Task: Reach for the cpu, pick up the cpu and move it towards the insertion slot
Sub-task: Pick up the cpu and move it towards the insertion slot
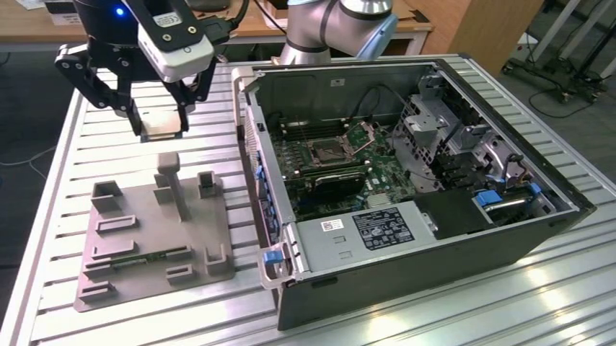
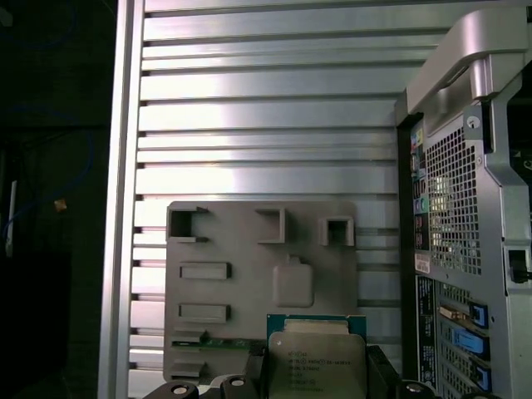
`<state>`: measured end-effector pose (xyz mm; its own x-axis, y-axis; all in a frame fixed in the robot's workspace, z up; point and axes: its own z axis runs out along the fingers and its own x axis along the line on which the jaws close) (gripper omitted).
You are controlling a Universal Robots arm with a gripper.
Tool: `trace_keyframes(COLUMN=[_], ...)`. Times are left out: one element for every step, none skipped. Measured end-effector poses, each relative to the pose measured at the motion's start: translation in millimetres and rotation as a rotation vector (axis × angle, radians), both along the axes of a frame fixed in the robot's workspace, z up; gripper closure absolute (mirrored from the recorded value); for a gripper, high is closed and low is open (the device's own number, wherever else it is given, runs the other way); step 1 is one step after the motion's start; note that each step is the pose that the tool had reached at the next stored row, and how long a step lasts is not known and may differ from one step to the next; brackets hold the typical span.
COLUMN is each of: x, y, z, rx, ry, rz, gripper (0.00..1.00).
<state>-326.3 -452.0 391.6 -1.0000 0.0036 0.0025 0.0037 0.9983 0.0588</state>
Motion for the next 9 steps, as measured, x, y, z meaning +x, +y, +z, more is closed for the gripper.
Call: trace_keyframes(x=[0.4, 0.9, 1.3, 1.8, 2.3, 2.8, 3.3, 3.8, 4.2], y=[0.0, 0.0, 0.0, 0.0, 0.0, 0.0, 0.0, 0.0, 0.0], z=[0.0, 0.0, 0.0, 0.0, -0.1, -0.1, -0.1, 0.0, -0.1], rx=[-0.0001, 0.0, 0.0, 0.0, 0.0, 0.0, 0.0, -0.0001, 0.0001], ry=[0.0001, 0.0, 0.0001, 0.0, 0.0, 0.0, 0.0, 0.0001, 0.0], rz=[0.0, 0.0, 0.0, 0.0, 0.0, 0.0, 0.0, 0.0, 0.0], gripper=[0.45, 0.45, 0.45, 0.45, 0.45, 0.45, 0.45, 0.45, 0.45])
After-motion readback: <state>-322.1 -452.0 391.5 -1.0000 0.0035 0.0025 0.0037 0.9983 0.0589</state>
